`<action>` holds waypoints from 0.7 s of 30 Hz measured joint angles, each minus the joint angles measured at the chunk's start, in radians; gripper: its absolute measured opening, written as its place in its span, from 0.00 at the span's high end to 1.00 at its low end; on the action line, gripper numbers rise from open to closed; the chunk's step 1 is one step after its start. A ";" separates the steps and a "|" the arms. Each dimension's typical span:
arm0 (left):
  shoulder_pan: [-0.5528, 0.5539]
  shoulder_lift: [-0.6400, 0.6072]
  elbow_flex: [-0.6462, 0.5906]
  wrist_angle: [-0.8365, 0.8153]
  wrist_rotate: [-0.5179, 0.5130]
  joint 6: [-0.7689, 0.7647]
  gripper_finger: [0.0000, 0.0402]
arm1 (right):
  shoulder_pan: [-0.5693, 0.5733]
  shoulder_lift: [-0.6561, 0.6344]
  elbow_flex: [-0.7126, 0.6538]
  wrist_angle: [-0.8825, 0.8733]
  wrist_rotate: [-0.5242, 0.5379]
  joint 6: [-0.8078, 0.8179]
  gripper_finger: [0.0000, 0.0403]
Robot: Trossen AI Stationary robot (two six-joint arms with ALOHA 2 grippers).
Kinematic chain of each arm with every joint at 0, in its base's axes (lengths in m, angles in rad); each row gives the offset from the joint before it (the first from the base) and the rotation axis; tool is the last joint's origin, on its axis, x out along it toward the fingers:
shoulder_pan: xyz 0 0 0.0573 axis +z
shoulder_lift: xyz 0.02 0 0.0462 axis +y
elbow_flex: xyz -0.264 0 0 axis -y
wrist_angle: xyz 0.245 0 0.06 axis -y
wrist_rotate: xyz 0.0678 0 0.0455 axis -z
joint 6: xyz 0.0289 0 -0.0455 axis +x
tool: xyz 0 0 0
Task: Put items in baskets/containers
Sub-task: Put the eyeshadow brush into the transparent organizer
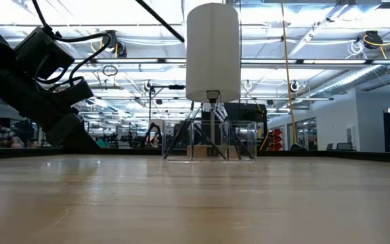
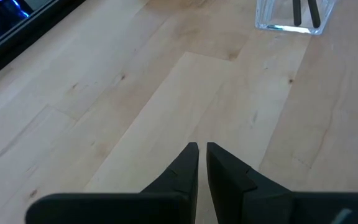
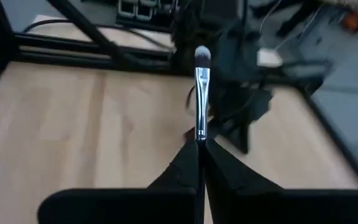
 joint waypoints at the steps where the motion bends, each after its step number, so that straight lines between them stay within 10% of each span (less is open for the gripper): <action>1: 0.000 0.000 0.000 0.000 0.000 0.000 0.90 | -0.009 -0.005 0.000 0.019 0.000 -0.037 1.00; 9: 0.000 0.000 0.000 -0.001 0.000 0.000 0.90 | -0.139 -0.011 -0.117 0.283 -0.137 -0.242 1.00; 21: 0.000 0.000 0.000 -0.009 -0.001 0.015 0.90 | -0.358 -0.106 -0.682 1.115 -0.307 -0.241 1.00</action>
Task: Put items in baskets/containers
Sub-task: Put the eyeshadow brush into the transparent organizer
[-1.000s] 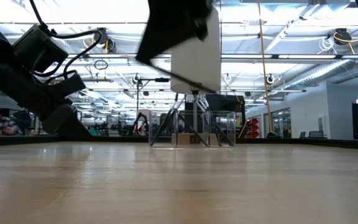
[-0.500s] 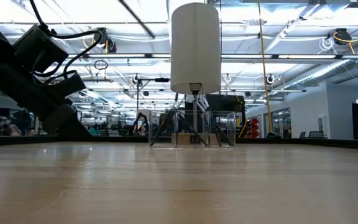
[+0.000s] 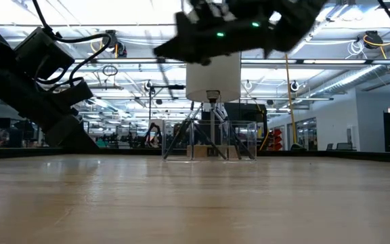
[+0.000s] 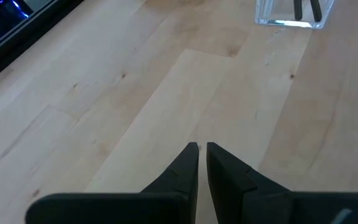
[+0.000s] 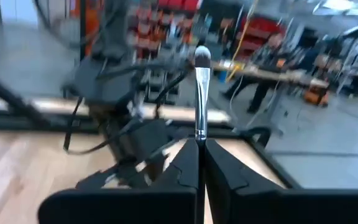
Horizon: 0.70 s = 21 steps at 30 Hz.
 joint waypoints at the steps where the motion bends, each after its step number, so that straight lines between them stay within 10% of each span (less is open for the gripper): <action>1: 0.000 0.000 0.000 0.000 0.000 0.001 0.90 | -0.010 -0.025 -0.051 0.068 -0.004 0.007 1.00; 8: 0.001 0.000 0.000 0.001 -0.002 0.003 0.90 | -0.061 -0.104 -0.347 0.510 -0.007 0.051 1.00; 21: 0.003 0.000 0.000 0.091 -0.003 0.017 0.90 | -0.065 -0.108 -0.395 0.425 0.010 0.085 1.00</action>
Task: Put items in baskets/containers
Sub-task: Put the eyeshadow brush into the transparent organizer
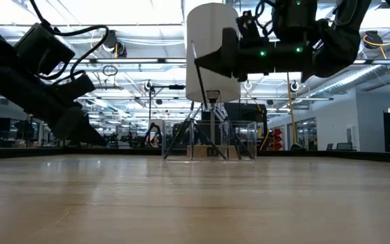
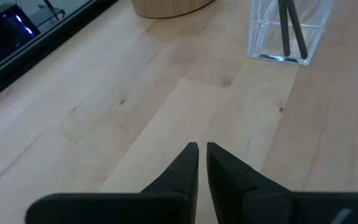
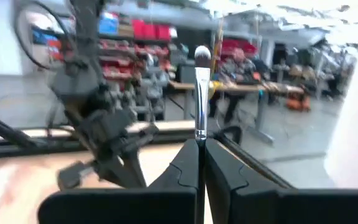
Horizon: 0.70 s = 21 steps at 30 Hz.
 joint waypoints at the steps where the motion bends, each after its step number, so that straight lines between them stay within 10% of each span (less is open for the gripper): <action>1: 0.000 0.000 0.000 0.001 0.000 0.008 0.90 | 0.005 -0.001 0.001 -0.023 0.028 0.006 1.00; 21: 0.000 0.000 0.000 0.015 -0.001 0.022 0.90 | 0.076 0.160 0.003 -0.106 0.198 0.118 1.00</action>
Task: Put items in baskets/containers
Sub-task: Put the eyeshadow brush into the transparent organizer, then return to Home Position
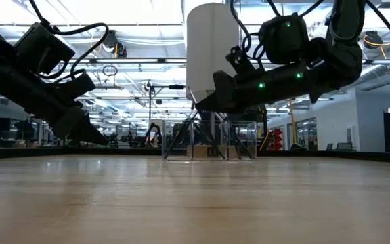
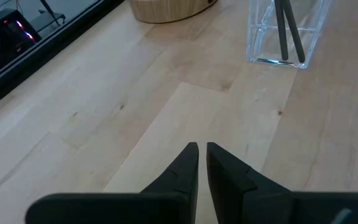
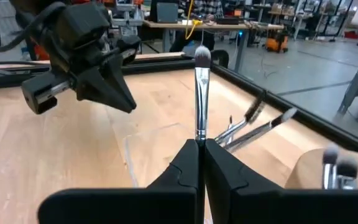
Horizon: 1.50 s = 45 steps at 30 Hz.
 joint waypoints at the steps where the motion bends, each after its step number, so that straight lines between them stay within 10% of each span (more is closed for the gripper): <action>1: 0.000 0.000 0.000 0.000 0.000 0.000 0.90 | 0.000 0.008 0.000 0.004 0.000 0.005 1.00; 31: 0.000 0.000 0.000 0.005 0.000 -0.032 0.90 | -0.003 0.005 0.000 -0.018 -0.003 0.048 0.81; 45: 0.000 0.000 0.000 0.091 -0.025 0.018 0.90 | 0.076 -0.508 -0.008 -0.544 -0.110 -0.186 0.81</action>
